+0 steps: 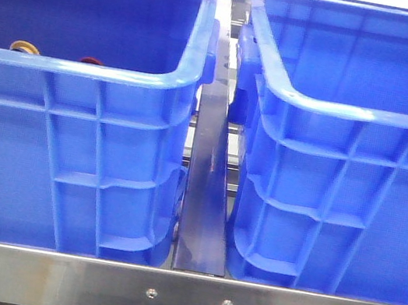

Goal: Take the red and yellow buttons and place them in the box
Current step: 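Lower the left gripper into the button crate toward a yellow button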

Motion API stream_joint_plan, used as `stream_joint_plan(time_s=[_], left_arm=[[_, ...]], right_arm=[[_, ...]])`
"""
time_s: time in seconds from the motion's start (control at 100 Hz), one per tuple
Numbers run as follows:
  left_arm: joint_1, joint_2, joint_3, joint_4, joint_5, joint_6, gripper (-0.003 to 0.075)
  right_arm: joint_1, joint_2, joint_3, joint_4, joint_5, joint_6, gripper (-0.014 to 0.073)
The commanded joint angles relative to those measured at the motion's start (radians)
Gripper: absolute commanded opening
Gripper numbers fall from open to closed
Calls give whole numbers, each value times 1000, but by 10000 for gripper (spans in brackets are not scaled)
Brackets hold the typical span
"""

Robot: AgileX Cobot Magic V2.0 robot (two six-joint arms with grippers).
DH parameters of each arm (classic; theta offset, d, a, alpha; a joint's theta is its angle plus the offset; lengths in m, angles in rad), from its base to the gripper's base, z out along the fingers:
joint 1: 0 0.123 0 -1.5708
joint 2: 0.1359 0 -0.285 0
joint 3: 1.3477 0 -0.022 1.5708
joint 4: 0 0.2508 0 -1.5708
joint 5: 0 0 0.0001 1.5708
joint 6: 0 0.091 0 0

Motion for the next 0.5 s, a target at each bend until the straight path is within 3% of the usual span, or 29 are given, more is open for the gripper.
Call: stream_joint_plan(time_s=[0.0, 0.19, 0.34, 0.49], left_arm=[[2, -30, 20, -5, -80, 2, -20], [2, -30, 20, -5, -80, 2, -20], [2, -30, 12, -5, -183, 2, -20], [2, -30, -71, -5, -131, 2, -20]], right_arm=[[-4, -23, 5, -12, -73, 1, -102], [-4, -23, 5, -12, -73, 1, -102], [-4, -23, 5, -12, -73, 1, -102], [-4, -23, 5, -12, -73, 1, -102]])
